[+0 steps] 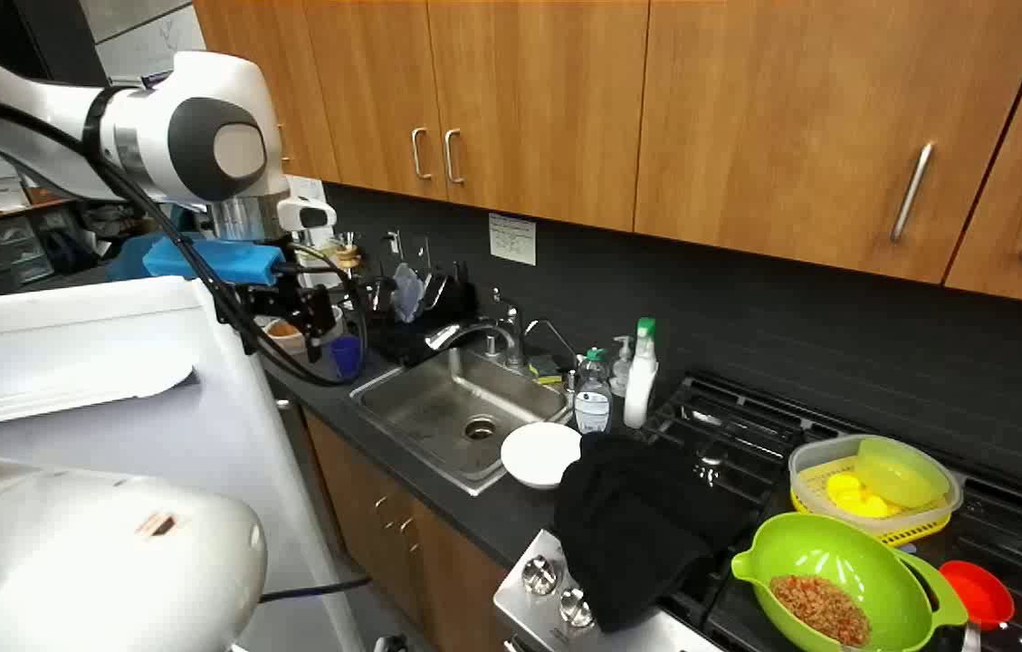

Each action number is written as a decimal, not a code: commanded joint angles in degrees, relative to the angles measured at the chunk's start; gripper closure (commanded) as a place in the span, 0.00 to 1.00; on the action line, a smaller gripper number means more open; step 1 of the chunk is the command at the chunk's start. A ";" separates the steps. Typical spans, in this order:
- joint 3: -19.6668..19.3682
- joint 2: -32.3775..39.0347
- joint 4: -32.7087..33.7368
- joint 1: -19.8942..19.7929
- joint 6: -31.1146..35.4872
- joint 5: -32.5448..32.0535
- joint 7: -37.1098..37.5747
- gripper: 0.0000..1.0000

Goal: Put the cloth on the white stand

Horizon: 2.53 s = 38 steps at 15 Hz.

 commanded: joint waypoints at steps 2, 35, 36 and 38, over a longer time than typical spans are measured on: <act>-0.12 0.02 0.08 0.12 -0.09 -0.09 0.07 0.00; 2.88 7.52 3.44 1.08 5.89 -0.71 0.73 0.00; 3.83 9.01 4.42 1.25 7.21 -1.12 1.56 0.00; 5.43 13.92 7.59 2.53 10.62 -0.11 1.62 0.00</act>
